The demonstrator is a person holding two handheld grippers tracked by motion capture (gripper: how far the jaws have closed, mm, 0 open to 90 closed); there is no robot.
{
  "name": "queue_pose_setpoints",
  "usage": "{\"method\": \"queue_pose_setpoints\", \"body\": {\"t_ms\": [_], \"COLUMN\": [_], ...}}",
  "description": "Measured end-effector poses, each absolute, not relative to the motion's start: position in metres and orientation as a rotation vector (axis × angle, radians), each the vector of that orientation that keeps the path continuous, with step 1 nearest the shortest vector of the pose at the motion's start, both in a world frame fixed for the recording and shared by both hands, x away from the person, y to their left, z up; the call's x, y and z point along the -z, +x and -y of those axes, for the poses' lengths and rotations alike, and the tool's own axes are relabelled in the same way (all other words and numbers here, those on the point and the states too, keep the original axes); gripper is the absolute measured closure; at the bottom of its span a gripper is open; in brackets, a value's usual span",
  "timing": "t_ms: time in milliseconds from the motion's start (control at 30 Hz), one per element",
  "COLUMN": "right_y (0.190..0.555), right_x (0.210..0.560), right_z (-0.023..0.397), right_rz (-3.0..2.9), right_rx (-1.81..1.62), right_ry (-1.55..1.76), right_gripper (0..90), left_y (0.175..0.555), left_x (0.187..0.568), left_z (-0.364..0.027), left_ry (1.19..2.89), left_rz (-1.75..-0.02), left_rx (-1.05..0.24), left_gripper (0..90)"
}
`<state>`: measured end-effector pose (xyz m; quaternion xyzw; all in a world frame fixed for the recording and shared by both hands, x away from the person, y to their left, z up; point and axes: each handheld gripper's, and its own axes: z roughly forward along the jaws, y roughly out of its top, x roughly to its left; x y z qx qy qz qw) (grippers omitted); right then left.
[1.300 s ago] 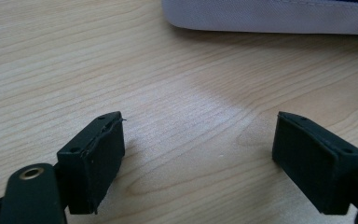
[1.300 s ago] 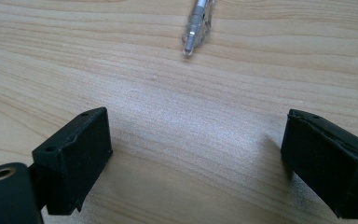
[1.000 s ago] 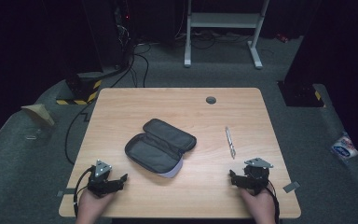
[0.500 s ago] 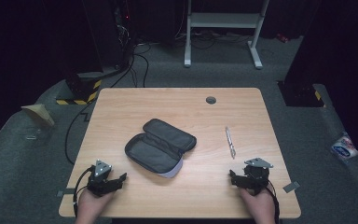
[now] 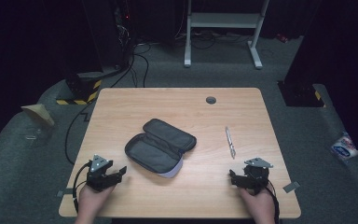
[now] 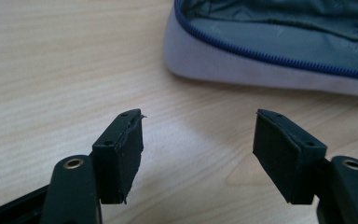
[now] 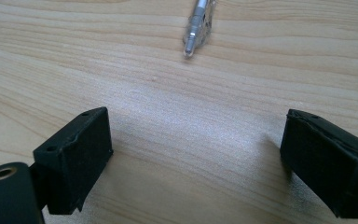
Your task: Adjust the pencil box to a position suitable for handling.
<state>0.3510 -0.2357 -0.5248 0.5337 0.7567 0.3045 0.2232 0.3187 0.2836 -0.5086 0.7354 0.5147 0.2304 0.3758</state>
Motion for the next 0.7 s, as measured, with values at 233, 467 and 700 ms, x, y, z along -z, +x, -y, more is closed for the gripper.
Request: {"method": "queue_pose_setpoints", "body": {"t_ms": [233,467,700], "right_y": [0.351,0.351,0.351], "right_x": [0.525,0.525,0.525], "right_z": [0.236,0.236,0.236], "right_rz": [-2.09,-2.091,-2.09], "right_rx": [-0.841,-0.844,-0.844], "right_ry": [1.472,1.47,1.47], "right_gripper": [8.7,9.1,9.2], "left_y": [0.327,0.336,0.342], "left_x": [0.504,0.498,0.493], "left_z": [-0.278,-0.269,-0.262], "left_ry": [1.837,1.829,1.819], "left_rz": [-1.328,-1.319,-1.303], "left_rx": [-0.573,-0.556,-0.567], "left_gripper": [34.4,35.0,34.9]}}
